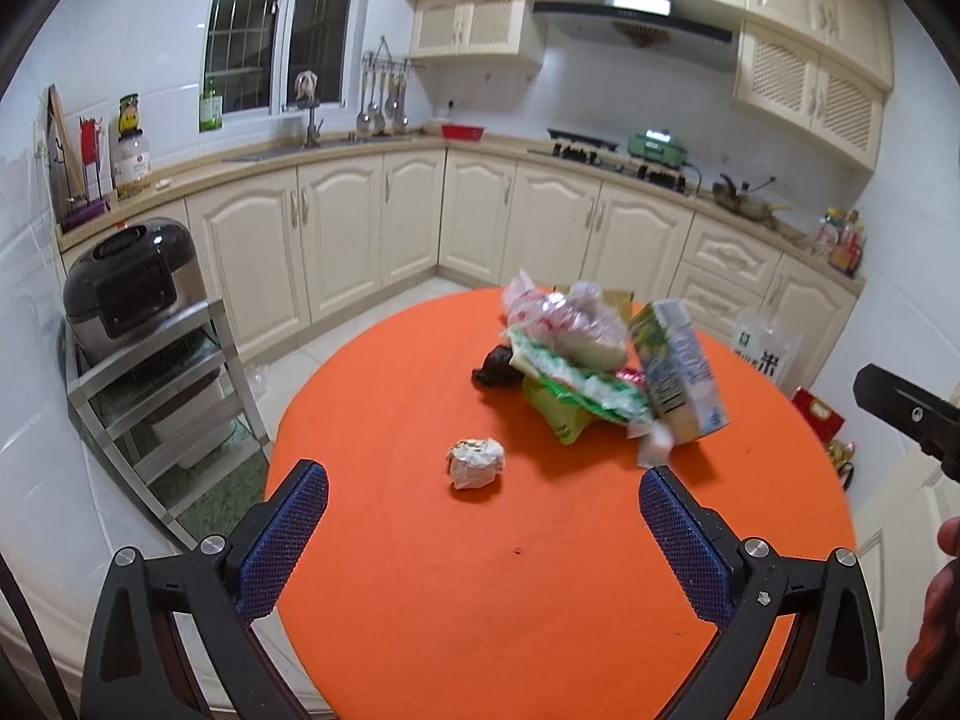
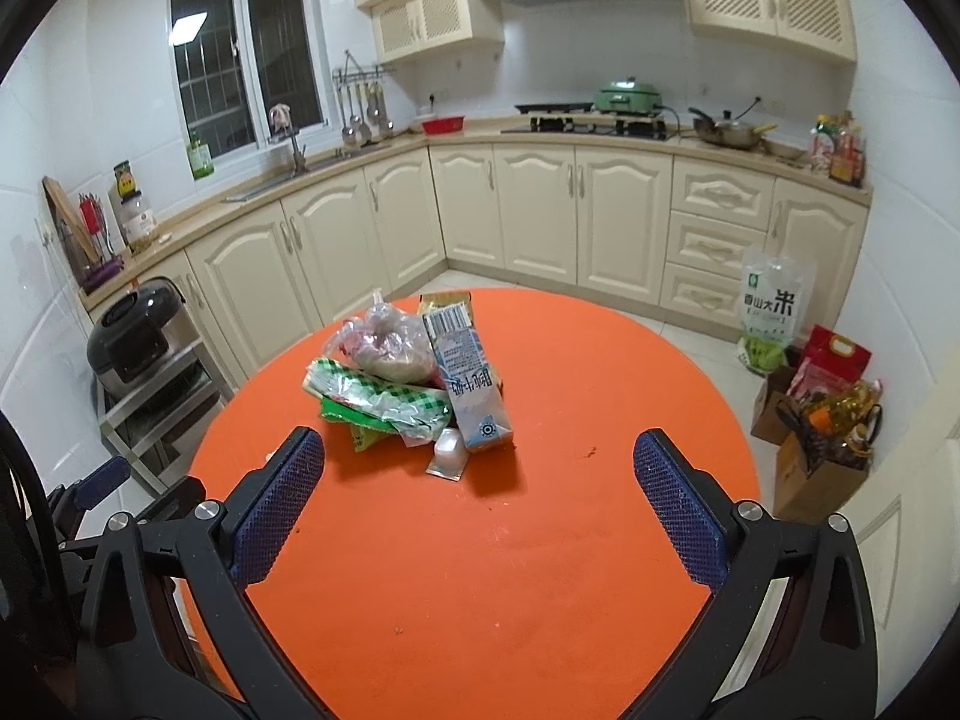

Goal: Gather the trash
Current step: 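Grasp the paper ball with the left tool while the right tool grasps the milk carton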

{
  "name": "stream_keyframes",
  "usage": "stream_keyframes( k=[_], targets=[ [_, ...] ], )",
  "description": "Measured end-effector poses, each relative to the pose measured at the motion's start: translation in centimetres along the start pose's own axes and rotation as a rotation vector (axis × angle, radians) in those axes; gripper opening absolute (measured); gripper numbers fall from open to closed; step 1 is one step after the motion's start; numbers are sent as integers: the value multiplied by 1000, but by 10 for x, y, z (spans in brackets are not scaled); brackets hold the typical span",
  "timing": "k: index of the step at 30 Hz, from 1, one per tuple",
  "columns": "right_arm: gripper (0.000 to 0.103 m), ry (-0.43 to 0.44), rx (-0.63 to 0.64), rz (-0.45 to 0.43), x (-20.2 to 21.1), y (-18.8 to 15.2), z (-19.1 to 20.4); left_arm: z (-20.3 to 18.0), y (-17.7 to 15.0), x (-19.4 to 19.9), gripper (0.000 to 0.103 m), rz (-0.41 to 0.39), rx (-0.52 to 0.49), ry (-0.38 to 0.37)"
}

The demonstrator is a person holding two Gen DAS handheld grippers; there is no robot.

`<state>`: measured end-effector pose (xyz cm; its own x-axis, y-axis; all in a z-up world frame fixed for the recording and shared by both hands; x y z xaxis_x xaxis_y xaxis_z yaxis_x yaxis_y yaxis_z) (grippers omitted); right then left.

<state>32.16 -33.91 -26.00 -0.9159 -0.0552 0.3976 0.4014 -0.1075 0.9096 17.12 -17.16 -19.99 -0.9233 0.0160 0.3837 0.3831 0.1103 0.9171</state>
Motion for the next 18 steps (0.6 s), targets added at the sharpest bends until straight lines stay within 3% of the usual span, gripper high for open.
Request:
stream_keyframes(
  k=[13, 16, 18],
  targets=[
    [103, 2, 14, 140, -93, -29, -12, 7, 35, -142, 100, 197, 3, 21],
    [103, 11, 22, 163, -113, -33, -14, 9, 43, -172, 97, 236, 12, 24],
    [101, 25, 24, 175, -126, -35, -13, 9, 47, -189, 88, 254, 19, 19]
  ],
)
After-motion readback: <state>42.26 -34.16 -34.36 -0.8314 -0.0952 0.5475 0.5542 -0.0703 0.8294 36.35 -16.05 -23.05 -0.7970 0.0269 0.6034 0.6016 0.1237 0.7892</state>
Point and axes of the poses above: each gripper's, at about its wrist camera, not at the fingertips, and x roughly against the way its jaws point, z to its left, y to its top, the point moved 10 cm from there along -x, roughly the way its jaws point, and after that the axes turned 15 degrees about -z, right-handed, at the moved point
